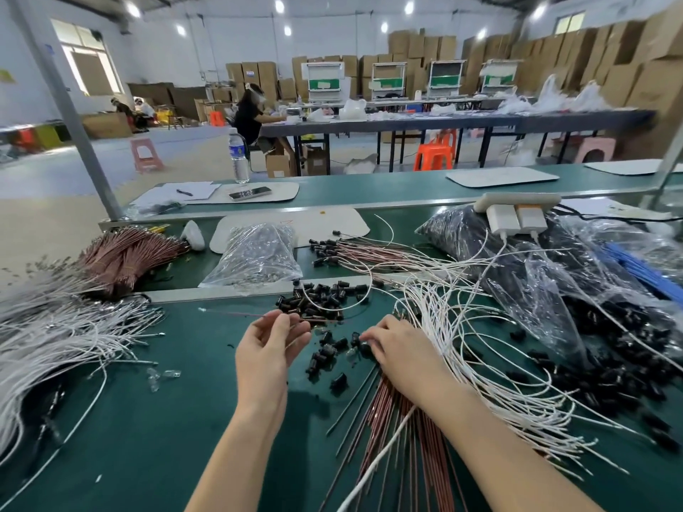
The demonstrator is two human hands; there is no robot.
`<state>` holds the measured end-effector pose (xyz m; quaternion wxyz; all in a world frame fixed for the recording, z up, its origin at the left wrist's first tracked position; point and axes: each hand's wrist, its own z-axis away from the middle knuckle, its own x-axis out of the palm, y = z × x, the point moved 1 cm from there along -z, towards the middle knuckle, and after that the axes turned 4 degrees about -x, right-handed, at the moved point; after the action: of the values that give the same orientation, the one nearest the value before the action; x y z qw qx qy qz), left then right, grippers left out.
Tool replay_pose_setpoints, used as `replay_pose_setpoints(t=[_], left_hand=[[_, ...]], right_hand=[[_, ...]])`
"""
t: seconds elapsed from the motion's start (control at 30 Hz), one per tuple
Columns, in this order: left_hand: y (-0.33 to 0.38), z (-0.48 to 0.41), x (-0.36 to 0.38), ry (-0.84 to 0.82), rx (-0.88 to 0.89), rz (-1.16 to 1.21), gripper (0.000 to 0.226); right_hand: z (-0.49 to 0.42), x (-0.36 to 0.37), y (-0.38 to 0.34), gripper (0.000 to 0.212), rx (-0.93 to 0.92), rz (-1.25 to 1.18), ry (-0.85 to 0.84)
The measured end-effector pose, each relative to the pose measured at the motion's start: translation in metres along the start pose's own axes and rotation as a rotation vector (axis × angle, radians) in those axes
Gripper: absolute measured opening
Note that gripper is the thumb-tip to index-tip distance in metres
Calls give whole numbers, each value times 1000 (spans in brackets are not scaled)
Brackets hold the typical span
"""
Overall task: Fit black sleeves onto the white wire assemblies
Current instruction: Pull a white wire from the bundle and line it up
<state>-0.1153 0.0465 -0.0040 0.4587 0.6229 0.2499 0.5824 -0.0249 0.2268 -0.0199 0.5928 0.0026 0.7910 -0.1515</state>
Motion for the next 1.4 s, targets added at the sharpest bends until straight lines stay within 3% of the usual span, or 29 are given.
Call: replay_pose_setpoints(t=[0.33, 0.4, 0.6, 0.7, 1.1, 1.4], left_hand=[[-18, -11, -2, -41, 46, -6, 18], [-20, -11, -4, -63, 39, -13, 20], [-24, -10, -4, -95, 22, -67, 24], [-26, -10, -3, -103, 58, -131, 21], [-30, -11, 1, -155, 99, -240, 21], [-33, -6, 6, -246, -4, -140, 26]], right_hand=[[12, 4, 1, 24, -125, 0, 50], [6, -2, -1, 22, 4, -327, 131], [-18, -5, -5, 21, 484, -1751, 367], [-18, 3, -9, 30, 552, -2049, 334], [-19, 6, -14, 42, 483, -2140, 309], [-13, 13, -28, 32, 373, -2080, 148]])
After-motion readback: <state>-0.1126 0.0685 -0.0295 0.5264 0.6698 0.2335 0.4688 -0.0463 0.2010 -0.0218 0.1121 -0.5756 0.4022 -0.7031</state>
